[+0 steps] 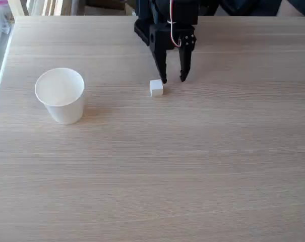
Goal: Grasp a block and put it in the bin.
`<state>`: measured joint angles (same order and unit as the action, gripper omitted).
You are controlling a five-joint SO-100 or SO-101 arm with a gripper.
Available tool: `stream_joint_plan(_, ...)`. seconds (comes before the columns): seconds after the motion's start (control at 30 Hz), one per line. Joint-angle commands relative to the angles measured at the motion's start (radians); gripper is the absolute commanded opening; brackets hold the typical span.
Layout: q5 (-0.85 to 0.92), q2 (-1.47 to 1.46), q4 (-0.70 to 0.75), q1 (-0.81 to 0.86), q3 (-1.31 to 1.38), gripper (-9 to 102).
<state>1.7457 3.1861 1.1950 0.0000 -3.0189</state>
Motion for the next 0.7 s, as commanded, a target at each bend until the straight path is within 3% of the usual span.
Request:
stream_joint_plan(0.0, 0.012, -0.018, -0.026, -0.012, 0.06, 25)
stream_joint_plan(0.33, 0.02, -0.109, -0.184, -0.08, 0.11, 25)
stream_joint_plan(0.67, -0.008, -0.272, -0.376, 0.014, 0.149, 25)
